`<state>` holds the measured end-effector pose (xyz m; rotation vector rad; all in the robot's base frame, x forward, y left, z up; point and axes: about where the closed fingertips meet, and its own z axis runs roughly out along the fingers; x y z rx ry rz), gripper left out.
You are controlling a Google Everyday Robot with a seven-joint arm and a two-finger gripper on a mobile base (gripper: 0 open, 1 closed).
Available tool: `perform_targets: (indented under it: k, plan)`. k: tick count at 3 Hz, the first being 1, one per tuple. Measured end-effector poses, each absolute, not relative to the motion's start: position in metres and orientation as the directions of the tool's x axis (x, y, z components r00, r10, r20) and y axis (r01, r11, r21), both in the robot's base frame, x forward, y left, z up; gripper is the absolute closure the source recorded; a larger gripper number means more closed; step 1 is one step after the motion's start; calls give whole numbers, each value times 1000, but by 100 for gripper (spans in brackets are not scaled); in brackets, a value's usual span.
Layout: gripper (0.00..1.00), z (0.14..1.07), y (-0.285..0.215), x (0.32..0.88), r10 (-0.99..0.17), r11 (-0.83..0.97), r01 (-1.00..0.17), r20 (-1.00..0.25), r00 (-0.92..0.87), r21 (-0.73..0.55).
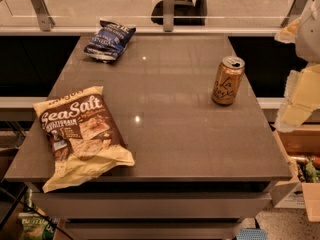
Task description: Move orange can near blue chip bag
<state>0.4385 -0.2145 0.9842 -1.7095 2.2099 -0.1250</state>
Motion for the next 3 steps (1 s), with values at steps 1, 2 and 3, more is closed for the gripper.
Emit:
perform_targets:
  k: [1, 2, 3]
  plan:
    - [0, 984, -214, 438, -953, 271, -922, -214, -216, -275]
    - [0, 989, -217, 441, -944, 297, -908, -232, -234, -295]
    - [0, 996, -224, 445, -911, 379, -864, -296, -287, -330]
